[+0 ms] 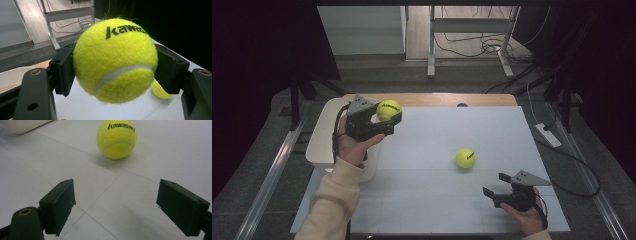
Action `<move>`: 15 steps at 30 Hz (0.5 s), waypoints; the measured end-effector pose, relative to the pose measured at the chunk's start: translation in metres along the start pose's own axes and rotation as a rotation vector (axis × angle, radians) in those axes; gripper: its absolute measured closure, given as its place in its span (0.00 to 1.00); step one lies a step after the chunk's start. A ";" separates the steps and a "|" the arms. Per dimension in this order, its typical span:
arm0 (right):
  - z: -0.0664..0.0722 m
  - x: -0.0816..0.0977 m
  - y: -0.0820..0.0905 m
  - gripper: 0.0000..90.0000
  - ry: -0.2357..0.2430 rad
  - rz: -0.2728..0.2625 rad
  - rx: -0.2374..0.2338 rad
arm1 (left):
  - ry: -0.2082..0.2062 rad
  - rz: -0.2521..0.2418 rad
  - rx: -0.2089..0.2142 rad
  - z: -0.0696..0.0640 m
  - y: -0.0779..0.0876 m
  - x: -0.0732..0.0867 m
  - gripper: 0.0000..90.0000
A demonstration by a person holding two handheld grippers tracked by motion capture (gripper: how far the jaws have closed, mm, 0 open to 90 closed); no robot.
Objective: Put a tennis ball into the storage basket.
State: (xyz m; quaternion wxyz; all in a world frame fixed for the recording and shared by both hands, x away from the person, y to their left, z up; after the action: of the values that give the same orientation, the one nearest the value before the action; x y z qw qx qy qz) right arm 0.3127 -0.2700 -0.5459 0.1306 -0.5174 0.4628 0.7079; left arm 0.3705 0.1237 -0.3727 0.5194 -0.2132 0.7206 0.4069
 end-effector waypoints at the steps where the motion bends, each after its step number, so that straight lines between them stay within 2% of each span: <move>1: 0.000 0.000 0.000 0.16 -0.001 -0.001 0.001 | 0.003 -0.002 -0.004 0.002 0.002 0.000 0.31; 15: -0.005 -0.002 -0.001 0.16 -0.012 -0.004 0.007 | 0.024 -0.009 -0.048 0.021 0.019 0.002 0.31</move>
State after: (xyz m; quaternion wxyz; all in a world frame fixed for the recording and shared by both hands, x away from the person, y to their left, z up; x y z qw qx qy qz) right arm 0.3168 -0.2727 -0.5450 0.1367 -0.5138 0.4634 0.7089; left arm 0.3681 0.1522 -0.3705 0.5074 -0.2336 0.7158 0.4191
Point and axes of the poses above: each handheld gripper's, and its own axes: y roughly backward along the jaws, x roughly out of its underside, z roughly to its left, the point moved 6 cm from there along -y, roughly forward along the jaws, and after that the axes turned 5 degrees about x, right-handed, at the moved point
